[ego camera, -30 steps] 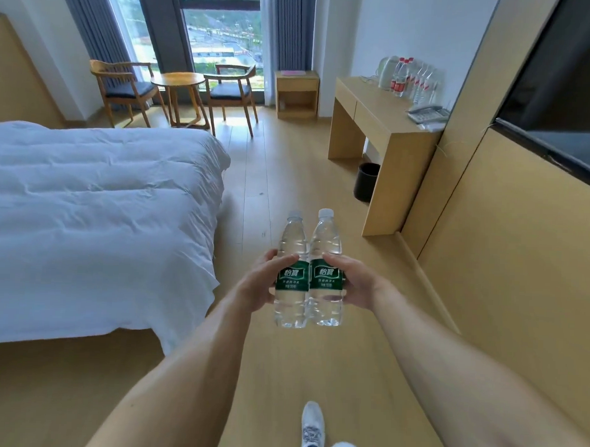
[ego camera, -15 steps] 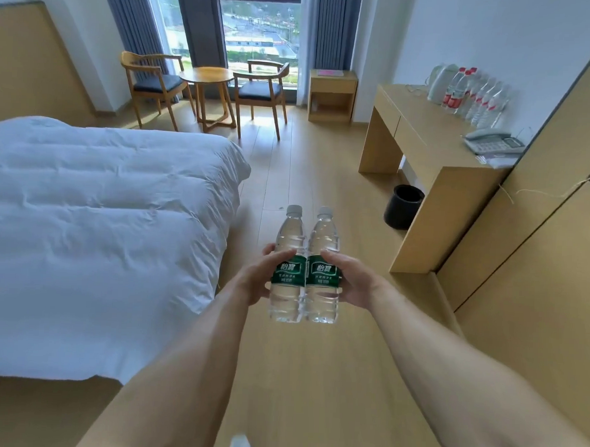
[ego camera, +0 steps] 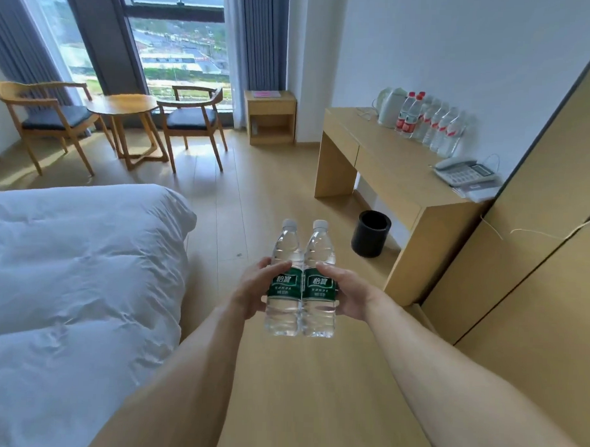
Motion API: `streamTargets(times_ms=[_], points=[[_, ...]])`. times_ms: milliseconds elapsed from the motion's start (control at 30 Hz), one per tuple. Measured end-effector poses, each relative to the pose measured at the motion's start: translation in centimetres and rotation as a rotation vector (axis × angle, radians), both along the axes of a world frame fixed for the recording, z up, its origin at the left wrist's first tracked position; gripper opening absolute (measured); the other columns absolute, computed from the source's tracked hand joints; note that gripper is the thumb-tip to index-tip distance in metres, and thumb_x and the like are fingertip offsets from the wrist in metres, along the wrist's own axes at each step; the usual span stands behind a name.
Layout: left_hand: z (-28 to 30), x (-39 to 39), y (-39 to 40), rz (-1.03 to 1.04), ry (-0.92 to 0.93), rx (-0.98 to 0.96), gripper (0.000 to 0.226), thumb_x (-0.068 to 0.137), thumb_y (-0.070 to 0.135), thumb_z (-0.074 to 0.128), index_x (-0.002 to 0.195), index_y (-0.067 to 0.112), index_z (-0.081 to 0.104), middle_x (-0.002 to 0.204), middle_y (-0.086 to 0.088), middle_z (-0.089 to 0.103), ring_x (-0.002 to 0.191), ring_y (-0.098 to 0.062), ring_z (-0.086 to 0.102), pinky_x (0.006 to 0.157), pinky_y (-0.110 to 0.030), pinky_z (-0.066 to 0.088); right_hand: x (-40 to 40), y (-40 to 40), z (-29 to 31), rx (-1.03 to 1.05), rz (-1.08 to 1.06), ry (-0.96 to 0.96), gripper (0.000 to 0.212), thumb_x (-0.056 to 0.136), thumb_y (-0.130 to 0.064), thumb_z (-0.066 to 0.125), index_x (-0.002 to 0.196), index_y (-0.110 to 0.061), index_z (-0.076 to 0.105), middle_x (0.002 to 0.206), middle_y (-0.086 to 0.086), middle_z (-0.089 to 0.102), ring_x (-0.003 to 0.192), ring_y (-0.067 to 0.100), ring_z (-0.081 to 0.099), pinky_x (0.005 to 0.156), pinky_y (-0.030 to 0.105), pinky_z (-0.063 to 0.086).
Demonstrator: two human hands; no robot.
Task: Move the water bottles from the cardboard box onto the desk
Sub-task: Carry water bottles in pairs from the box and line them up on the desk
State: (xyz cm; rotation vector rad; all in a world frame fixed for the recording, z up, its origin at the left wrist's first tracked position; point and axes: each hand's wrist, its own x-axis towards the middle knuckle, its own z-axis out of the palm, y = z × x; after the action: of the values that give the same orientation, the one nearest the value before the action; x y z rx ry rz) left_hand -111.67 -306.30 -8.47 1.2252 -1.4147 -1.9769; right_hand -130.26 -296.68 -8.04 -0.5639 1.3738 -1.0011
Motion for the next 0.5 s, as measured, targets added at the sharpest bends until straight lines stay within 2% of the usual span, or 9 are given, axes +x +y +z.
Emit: streamTargets(times_ms=[200,500], points=[[0.6,-4.0,-10.4,-0.104,-0.013,0.016,0.04,0.091,0.037,0.07,0.125,0.02,0.058,0.11,-0.011,0.072,0.097,-0.027,0.07,0.072,-0.045,0.059,-3.0,-9.3,0.1,0.028,-0.105,-0.027,0.044,0.096,-0.044,0.059,0.131,-0.018,0.061,0.132,0.017,0.064,0.126,0.035,0.058,0.11,0.057,0.042],[-1.6,-10.1,-25.0,-0.114,-0.085,0.0,0.043,0.087,0.043,0.074,0.121,0.021,0.059,0.098,-0.006,0.073,0.082,-0.022,0.073,0.058,-0.038,0.059,-9.3,-23.7,-2.7,0.075,-0.118,-0.049,0.048,0.094,-0.047,0.061,0.13,-0.015,0.062,0.129,0.014,0.067,0.123,0.033,0.061,0.107,0.054,0.045]])
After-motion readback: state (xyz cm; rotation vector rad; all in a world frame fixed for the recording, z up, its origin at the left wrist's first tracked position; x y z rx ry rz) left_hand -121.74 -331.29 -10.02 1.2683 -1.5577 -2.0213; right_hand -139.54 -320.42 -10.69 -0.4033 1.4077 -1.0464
